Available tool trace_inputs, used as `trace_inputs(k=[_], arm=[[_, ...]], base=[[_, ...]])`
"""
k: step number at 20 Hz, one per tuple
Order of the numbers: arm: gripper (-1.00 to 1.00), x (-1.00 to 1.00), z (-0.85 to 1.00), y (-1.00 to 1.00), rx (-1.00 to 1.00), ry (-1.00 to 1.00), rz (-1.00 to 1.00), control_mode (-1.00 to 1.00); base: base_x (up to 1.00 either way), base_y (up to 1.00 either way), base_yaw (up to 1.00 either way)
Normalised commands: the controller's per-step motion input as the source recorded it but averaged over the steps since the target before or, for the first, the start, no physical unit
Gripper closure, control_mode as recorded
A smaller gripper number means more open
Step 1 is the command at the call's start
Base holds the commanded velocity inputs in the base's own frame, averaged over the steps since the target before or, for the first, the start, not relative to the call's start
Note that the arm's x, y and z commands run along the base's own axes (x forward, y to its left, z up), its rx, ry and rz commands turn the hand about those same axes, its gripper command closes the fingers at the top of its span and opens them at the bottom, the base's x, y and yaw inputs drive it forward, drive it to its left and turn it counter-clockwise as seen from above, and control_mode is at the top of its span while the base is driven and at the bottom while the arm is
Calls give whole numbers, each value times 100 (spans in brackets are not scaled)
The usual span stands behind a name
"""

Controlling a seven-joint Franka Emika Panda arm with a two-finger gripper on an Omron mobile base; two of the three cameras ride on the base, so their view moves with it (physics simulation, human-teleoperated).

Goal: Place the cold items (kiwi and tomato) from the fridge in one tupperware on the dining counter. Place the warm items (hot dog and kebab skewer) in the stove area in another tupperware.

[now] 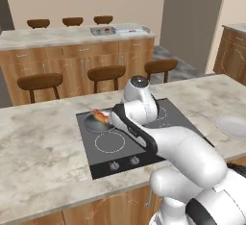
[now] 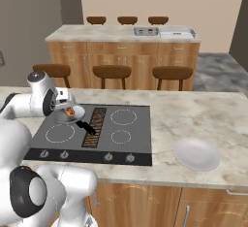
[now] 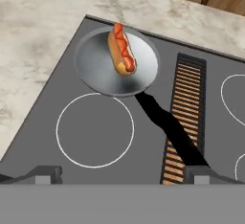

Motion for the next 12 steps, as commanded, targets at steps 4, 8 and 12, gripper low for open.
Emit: trace_inputs(k=[4,8,12], arm=[[-100,59,-18,36,0,13,0,-100],[-100,42,-25,17,0,12,0,-100],[-100,38,-32,14,-1,11,0,-100]], base=[[0,0,0],[0,0,0],[0,0,0]])
